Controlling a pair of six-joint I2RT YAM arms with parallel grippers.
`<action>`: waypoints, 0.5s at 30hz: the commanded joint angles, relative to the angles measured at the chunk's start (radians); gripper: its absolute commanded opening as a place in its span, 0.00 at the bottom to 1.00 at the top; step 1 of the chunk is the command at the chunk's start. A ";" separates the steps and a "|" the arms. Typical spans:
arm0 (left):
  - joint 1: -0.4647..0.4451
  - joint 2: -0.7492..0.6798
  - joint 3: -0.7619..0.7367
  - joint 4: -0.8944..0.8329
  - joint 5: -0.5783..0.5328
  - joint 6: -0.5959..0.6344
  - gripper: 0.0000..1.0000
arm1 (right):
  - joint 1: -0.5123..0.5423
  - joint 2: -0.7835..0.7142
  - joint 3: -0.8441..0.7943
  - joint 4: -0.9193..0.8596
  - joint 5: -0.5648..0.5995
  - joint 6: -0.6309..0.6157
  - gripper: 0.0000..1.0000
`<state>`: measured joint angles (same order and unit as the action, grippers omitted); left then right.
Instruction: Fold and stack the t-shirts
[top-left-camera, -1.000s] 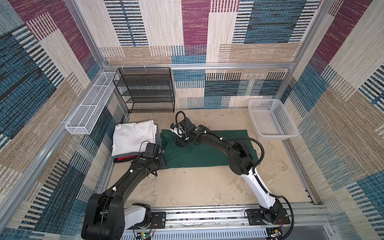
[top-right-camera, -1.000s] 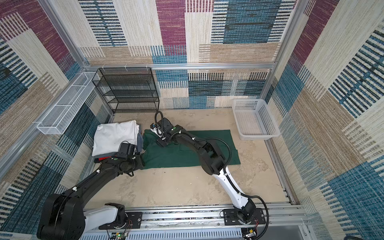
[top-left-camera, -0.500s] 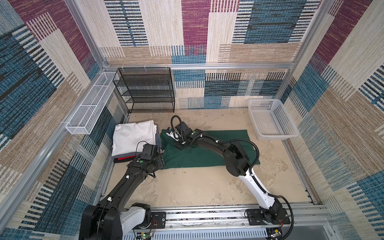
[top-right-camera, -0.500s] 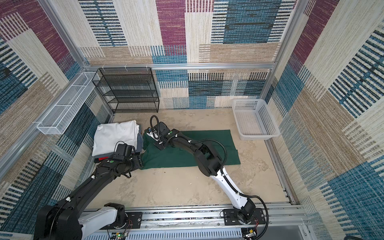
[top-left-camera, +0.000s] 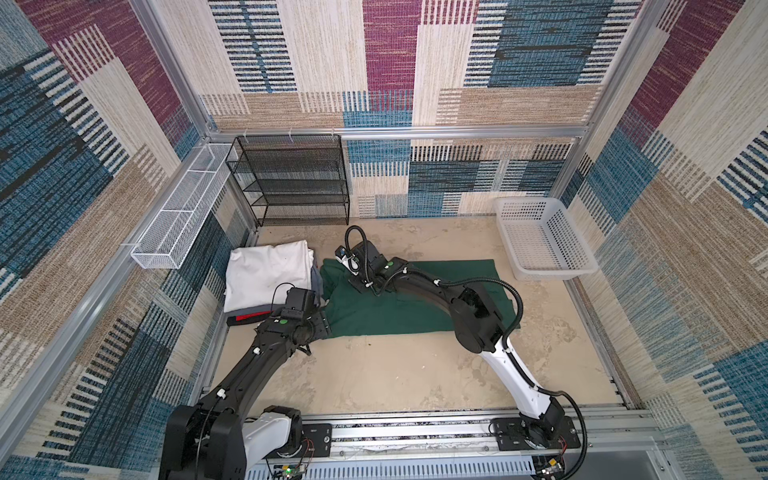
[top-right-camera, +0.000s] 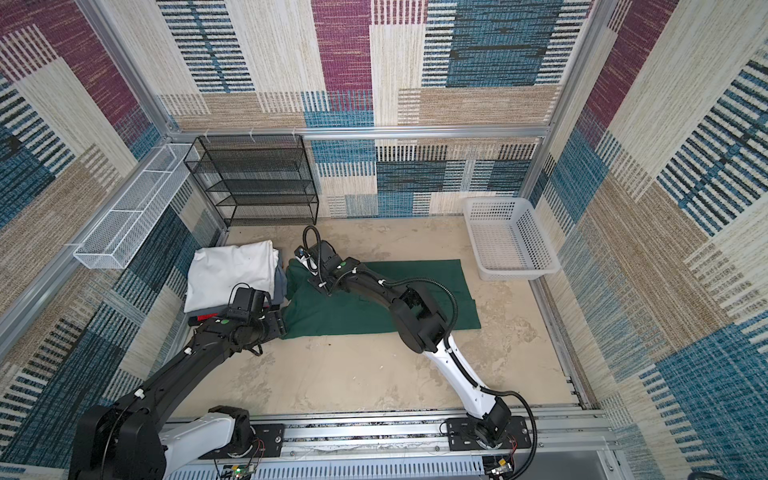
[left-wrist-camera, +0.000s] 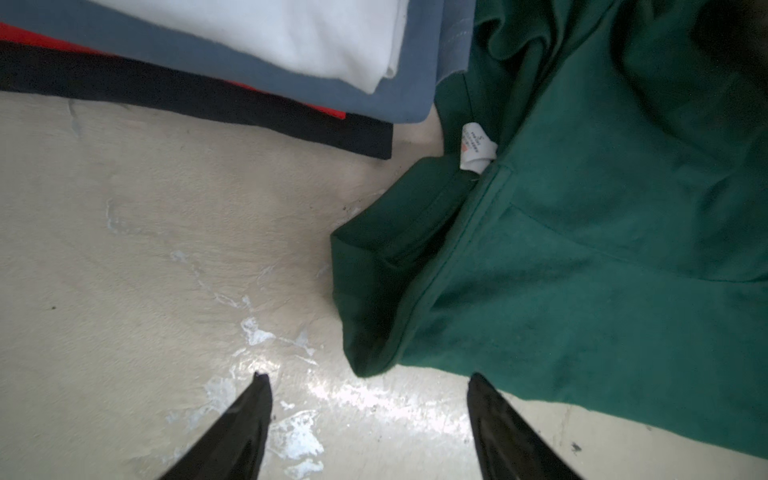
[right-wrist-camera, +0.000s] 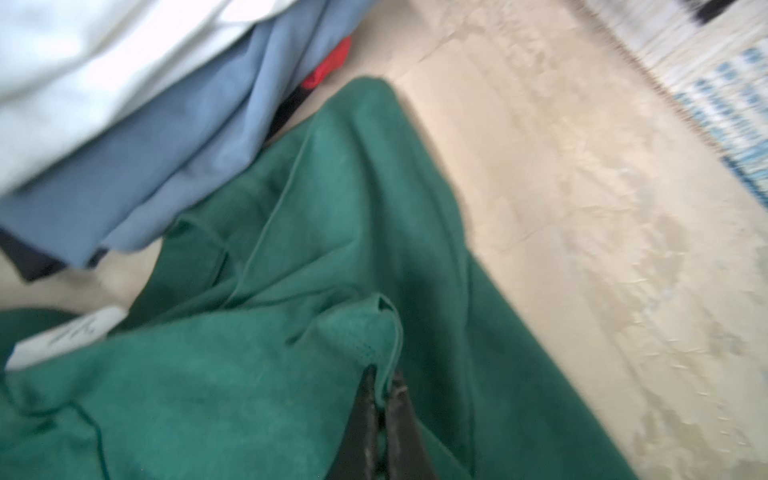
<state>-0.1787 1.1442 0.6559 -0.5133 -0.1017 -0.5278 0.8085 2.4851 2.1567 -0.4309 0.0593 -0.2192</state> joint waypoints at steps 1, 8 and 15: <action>0.002 0.011 0.003 0.001 -0.010 -0.005 0.75 | -0.005 0.034 0.057 -0.006 0.066 0.060 0.00; 0.005 0.028 0.005 -0.001 -0.013 -0.005 0.75 | -0.011 0.078 0.109 -0.027 0.109 0.093 0.00; 0.006 0.024 0.010 -0.015 -0.009 -0.011 0.75 | -0.025 0.147 0.235 -0.126 0.241 0.122 0.39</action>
<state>-0.1741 1.1717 0.6563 -0.5175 -0.1013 -0.5278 0.7933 2.6198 2.3653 -0.5186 0.2375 -0.1207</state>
